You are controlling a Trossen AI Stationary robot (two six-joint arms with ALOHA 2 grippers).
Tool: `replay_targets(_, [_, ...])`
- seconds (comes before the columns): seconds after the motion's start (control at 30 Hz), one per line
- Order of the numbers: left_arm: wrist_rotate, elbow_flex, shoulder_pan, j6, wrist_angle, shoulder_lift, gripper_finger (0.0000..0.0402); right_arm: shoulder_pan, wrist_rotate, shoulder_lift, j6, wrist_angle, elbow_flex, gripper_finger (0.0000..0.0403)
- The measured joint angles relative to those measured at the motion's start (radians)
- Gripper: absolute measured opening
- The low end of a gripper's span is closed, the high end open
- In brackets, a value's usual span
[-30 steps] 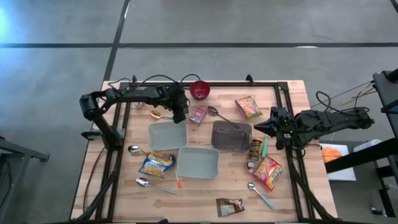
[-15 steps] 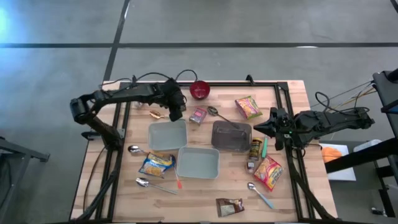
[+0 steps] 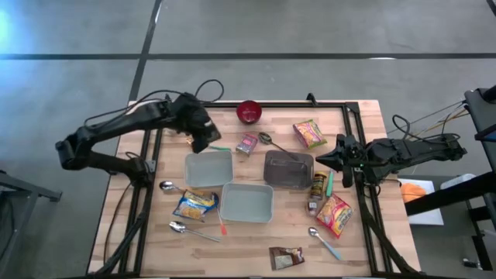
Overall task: Pick & Place Food Item
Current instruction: Put the black seasoning can into the top gray bin
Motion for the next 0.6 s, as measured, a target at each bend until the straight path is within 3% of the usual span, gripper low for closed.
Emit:
replay_targets(0.3, [0.009,-0.002,-0.093,-0.002,-0.197,-0.033,0.012,0.0,0.001,0.0,0.0,0.001,0.0,0.0008])
replay_targets(0.6, [-0.024,-0.051,-0.239,-0.022,-0.184,-0.032,0.012,0.0,0.001,0.001,0.0,0.005,0.0,0.0008])
